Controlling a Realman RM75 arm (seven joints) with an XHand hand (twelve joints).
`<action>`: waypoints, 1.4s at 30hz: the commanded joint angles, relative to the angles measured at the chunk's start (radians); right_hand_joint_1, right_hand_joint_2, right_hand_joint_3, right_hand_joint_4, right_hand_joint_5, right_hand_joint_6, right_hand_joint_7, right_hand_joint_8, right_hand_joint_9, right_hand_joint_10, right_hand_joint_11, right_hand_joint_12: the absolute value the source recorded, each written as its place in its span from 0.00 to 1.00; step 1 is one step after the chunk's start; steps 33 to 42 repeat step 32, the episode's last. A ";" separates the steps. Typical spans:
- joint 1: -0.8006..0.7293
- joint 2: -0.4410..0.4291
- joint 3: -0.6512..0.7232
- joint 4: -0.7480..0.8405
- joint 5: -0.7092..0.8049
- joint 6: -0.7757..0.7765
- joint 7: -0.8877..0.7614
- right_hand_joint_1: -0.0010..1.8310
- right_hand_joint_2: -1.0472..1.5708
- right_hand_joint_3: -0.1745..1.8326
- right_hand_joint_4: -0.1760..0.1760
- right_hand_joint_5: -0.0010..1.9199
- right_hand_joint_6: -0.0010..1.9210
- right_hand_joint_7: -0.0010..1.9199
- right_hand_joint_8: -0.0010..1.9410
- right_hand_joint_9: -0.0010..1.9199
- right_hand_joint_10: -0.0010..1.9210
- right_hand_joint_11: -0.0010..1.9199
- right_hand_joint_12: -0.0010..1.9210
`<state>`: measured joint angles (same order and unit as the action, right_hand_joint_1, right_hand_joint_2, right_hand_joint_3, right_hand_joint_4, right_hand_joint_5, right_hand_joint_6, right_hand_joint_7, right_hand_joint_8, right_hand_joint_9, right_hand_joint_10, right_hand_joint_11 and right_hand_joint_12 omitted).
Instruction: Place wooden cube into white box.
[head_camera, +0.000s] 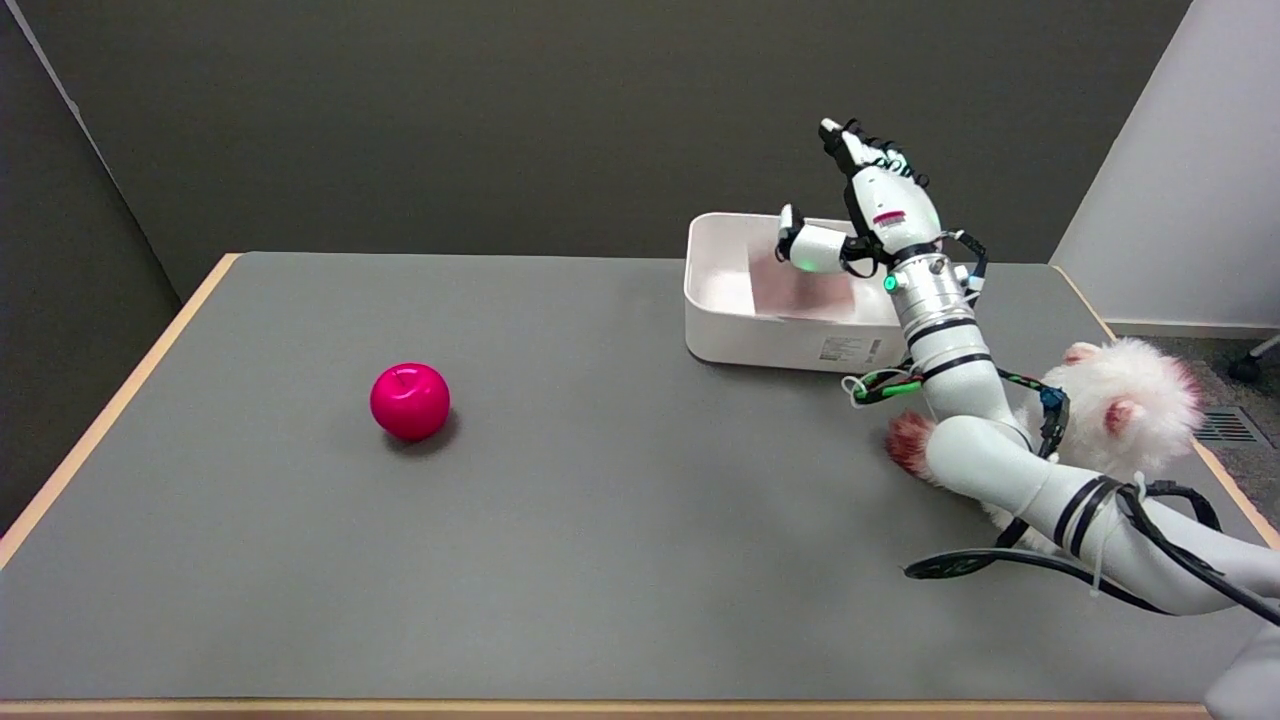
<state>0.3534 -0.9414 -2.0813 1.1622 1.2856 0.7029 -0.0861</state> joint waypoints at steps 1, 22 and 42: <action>-0.091 -0.006 0.012 0.054 0.009 0.035 0.042 0.28 0.64 0.55 0.35 0.03 0.15 0.06 0.17 0.01 0.31 0.00 0.44; -0.295 0.045 -0.006 0.471 -0.184 0.393 0.175 0.27 0.65 0.50 0.43 0.06 0.16 0.11 0.14 0.02 0.31 0.00 0.38; -0.307 0.056 -0.057 0.427 -0.191 0.498 0.176 0.27 0.66 0.50 0.43 0.07 0.16 0.12 0.15 0.03 0.32 0.00 0.40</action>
